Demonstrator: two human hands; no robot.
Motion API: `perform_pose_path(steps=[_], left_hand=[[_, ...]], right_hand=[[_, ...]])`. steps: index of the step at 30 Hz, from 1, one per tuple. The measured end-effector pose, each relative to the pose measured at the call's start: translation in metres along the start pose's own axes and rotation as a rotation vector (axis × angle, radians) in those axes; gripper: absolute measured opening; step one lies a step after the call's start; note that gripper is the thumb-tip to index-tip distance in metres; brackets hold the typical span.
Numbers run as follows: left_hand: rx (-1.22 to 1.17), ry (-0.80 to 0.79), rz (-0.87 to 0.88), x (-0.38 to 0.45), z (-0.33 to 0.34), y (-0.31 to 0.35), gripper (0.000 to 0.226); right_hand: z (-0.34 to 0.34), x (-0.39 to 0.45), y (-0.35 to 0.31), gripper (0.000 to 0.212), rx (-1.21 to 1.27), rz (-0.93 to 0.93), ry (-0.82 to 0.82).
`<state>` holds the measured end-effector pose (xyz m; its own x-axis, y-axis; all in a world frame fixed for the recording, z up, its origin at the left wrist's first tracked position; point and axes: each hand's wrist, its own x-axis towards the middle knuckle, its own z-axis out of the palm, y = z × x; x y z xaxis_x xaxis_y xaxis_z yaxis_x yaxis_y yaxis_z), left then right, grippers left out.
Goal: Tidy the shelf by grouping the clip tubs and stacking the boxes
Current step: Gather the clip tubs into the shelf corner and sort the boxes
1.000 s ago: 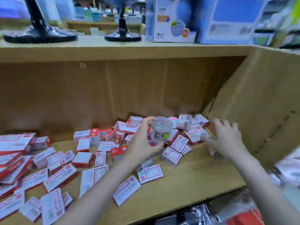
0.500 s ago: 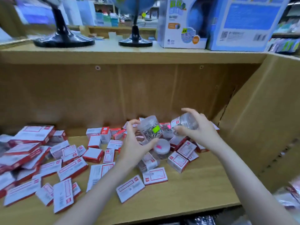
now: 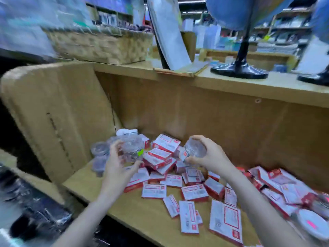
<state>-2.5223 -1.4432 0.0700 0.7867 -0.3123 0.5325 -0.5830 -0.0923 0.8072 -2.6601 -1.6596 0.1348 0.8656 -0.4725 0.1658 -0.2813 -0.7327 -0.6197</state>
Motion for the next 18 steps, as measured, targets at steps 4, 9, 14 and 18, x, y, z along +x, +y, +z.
perform_pose_path(steps=[4,9,14,18], left_hand=[[0.148,0.095,-0.135,0.024,-0.047,-0.051,0.069],[0.44,0.04,-0.085,0.036,-0.068,-0.081,0.071],[0.702,-0.142,0.131,0.043,-0.075,-0.093,0.084],[0.585,-0.267,0.12,0.042,-0.078,-0.089,0.086]], right_hand=[[0.048,0.039,-0.04,0.067,0.06,-0.049,-0.014],[0.104,0.093,-0.09,0.069,0.088,-0.114,0.037],[0.155,0.138,-0.13,0.062,-0.011,-0.235,0.032],[0.177,0.151,-0.135,0.054,0.045,-0.155,0.049]])
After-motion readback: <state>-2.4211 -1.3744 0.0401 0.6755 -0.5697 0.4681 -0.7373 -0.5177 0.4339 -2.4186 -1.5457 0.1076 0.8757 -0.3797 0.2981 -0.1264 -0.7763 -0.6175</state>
